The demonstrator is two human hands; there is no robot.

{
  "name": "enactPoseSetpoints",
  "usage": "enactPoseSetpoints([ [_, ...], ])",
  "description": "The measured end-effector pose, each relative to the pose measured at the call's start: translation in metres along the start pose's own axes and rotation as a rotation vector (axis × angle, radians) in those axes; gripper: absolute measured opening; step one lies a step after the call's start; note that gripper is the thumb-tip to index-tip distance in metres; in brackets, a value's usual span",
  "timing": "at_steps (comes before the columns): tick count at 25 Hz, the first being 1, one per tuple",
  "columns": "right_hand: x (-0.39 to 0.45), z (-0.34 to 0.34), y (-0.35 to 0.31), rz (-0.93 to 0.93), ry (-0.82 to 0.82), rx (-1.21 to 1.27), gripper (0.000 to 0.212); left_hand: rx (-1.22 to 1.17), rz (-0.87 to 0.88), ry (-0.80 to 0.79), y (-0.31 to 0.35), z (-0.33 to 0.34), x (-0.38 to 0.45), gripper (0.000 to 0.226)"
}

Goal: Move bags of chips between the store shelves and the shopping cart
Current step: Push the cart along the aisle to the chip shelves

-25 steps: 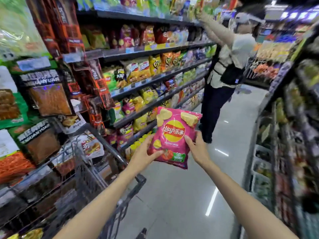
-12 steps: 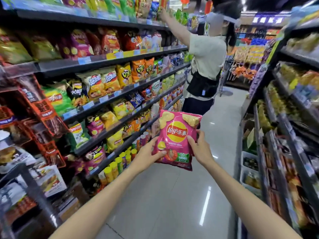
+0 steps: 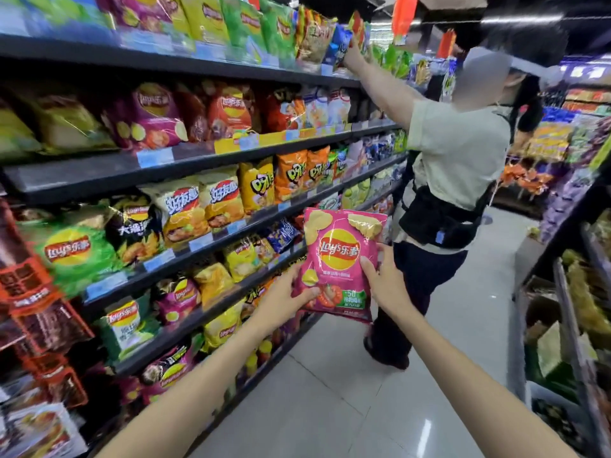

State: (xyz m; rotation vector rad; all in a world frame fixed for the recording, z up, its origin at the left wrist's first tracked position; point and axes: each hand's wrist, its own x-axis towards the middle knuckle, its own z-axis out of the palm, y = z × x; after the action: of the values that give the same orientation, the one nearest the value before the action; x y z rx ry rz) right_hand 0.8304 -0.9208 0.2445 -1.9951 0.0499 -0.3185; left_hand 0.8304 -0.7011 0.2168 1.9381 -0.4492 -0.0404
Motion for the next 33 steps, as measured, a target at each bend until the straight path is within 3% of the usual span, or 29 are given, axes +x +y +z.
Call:
enactPoseSetpoints([
  [6, 0.14, 0.09, -0.022, -0.111, -0.14, 0.045, 0.051, 0.002, -0.066, 0.241, -0.043, -0.074, 0.073, 0.062],
  [9, 0.212, 0.14, -0.043, -0.156, -0.172, 0.049, 0.065, 0.051, -0.127, 0.428, -0.051, -0.118, 0.111, 0.067],
  [13, 0.285, 0.192, -0.099, -0.306, -0.253, 0.128, 0.027, 0.157, -0.107, 0.637, -0.049, -0.174, 0.158, 0.061],
  [19, 0.353, 0.266, -0.17, -0.608, -0.515, 0.269, 0.024, 0.268, -0.115, 1.01, -0.048, -0.254, 0.178, 0.058],
  [24, 0.376, 0.301, -0.213, -0.681, -0.689, 0.31, 0.052, 0.276, -0.107, 1.089, -0.021, -0.325, 0.185, 0.051],
  [29, 0.407, 0.319, -0.243, -0.739, -0.892, 0.089, 0.111, 0.367, -0.143, 1.031, -0.018, -0.367, 0.203, 0.053],
  [33, 0.425, 0.338, -0.25, -0.758, -0.844, 0.097, 0.115, 0.425, -0.14, 0.96, -0.021, -0.382, 0.217, 0.054],
])
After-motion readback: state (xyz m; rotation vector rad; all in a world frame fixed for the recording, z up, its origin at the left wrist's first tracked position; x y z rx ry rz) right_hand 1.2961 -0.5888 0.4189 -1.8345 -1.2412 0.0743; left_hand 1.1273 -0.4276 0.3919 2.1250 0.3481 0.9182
